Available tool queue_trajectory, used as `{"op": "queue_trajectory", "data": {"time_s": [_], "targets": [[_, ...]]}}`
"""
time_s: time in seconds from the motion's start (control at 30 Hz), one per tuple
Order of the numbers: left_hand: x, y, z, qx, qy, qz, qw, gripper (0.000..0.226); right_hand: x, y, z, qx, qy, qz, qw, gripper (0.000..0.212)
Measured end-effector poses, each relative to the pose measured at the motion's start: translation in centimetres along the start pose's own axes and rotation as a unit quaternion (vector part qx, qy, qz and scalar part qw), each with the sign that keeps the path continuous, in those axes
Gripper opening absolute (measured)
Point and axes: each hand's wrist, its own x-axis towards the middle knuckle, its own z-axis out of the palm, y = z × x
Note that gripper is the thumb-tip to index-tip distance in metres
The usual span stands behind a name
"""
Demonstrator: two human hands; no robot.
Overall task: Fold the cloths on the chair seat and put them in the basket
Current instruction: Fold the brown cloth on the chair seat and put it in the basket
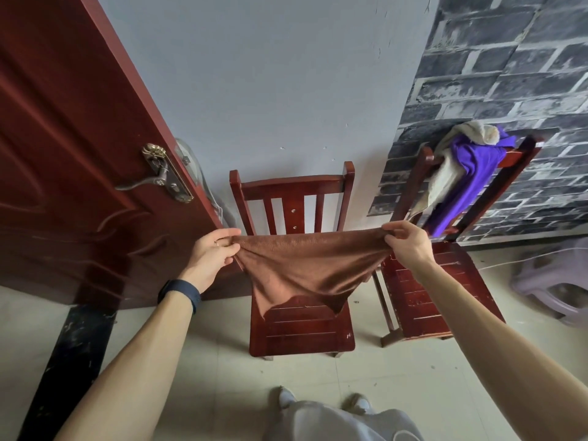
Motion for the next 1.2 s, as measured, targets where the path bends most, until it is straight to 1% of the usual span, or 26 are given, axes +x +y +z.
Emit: {"op": "queue_trajectory", "data": {"time_s": [0.03, 0.1, 0.13, 0.2, 0.27, 0.3, 0.33, 0.4, 0.47, 0.53, 0.63, 0.7, 0.77, 0.83, 0.87, 0.93, 0.97, 1.0, 1.03, 1.07, 1.1, 1.13, 1.2], "targets": [[0.1, -0.1, -0.2, 0.057, 0.01, 0.021, 0.998, 0.029, 0.1, 0.1, 0.2, -0.026, -0.014, -0.001, 1.0, 0.024], [0.5, -0.6, -0.3, 0.163, 0.019, 0.055, 0.985, 0.027, 0.1, 0.3, 0.5, -0.113, -0.051, -0.011, 0.992, 0.022], [0.7, -0.9, -0.3, 0.201, 0.012, 0.059, 0.978, 0.027, 0.0, 0.4, 0.8, -0.156, -0.074, -0.014, 0.985, 0.02], [0.6, -1.5, -0.1, 0.248, -0.013, 0.035, 0.968, 0.024, -0.4, 0.5, 1.5, -0.211, -0.139, -0.004, 0.968, 0.019], [0.6, -2.4, 0.1, 0.267, -0.029, 0.013, 0.963, 0.027, -0.9, 0.8, 2.2, -0.195, -0.216, 0.035, 0.956, 0.018], [0.6, -2.9, 0.0, 0.261, -0.032, 0.007, 0.965, 0.031, -1.2, 1.1, 2.4, -0.175, -0.254, 0.055, 0.95, 0.021], [0.6, -3.3, -0.1, 0.25, -0.032, -0.001, 0.968, 0.033, -1.6, 1.4, 2.6, -0.176, -0.286, 0.066, 0.94, 0.029], [0.5, -4.1, -0.6, 0.241, -0.026, -0.015, 0.97, 0.033, -2.1, 2.8, 3.1, -0.232, -0.316, 0.066, 0.918, 0.04], [0.6, -4.8, -0.9, 0.254, -0.036, -0.036, 0.966, 0.031, -2.6, 4.2, 3.6, -0.275, -0.309, 0.057, 0.909, 0.036], [0.7, -5.6, -1.2, 0.238, -0.025, -0.074, 0.968, 0.027, -3.3, 5.4, 4.3, -0.242, -0.28, 0.054, 0.928, 0.028], [0.9, -7.0, -1.6, 0.124, -0.011, -0.157, 0.98, 0.025, -4.4, 6.5, 5.1, -0.083, -0.207, 0.086, 0.971, 0.016], [1.1, -8.2, -2.3, 0.113, -0.014, -0.17, 0.979, 0.025, -5.2, 7.1, 5.4, 0.015, -0.162, 0.115, 0.98, 0.012], [1.1, -9.0, -2.9, 0.123, -0.018, -0.156, 0.98, 0.02, -6.0, 7.6, 5.5, 0.054, -0.135, 0.147, 0.978, 0.014], [0.5, -9.2, -3.2, 0.107, -0.046, -0.147, 0.982, 0.012, -6.6, 8.2, 5.3, 0.044, -0.138, 0.182, 0.973, 0.014], [0.1, -9.2, -3.2, 0.108, -0.076, -0.14, 0.981, 0.014, -6.8, 8.4, 5.2, 0.052, -0.159, 0.206, 0.964, 0.016], [-0.7, -8.9, -3.1, 0.136, -0.159, -0.123, 0.97, 0.031, -6.8, 8.7, 4.9, 0.065, -0.217, 0.229, 0.947, 0.026], [-0.9, -8.9, -3.1, 0.169, -0.193, -0.112, 0.96, 0.04, -6.8, 8.5, 5.0, 0.034, -0.242, 0.206, 0.947, 0.034], [-1.0, -9.1, -3.0, 0.226, -0.21, -0.097, 0.946, 0.046, -6.8, 8.2, 5.1, -0.023, -0.261, 0.163, 0.951, 0.043], [-1.1, -9.6, -2.7, 0.304, -0.211, -0.076, 0.926, 0.049, -6.9, 7.9, 5.2, -0.1, -0.269, 0.115, 0.951, 0.048], [-1.3, -10.1, -2.4, 0.387, -0.195, -0.043, 0.9, 0.046, -7.1, 7.7, 5.4, -0.173, -0.262, 0.066, 0.947, 0.047], [-1.5, -10.7, -2.1, 0.457, -0.167, 0.003, 0.874, 0.04, -7.3, 7.4, 5.5, -0.23, -0.245, 0.017, 0.942, 0.041], [-1.7, -11.4, -1.8, 0.504, -0.138, 0.04, 0.852, 0.032, -7.4, 7.3, 5.6, -0.268, -0.224, -0.031, 0.937, 0.034], [-2.3, -12.6, -1.4, 0.551, -0.096, 0.08, 0.825, 0.023, -7.4, 8.2, 5.8, -0.306, -0.179, -0.093, 0.93, 0.025]]}}
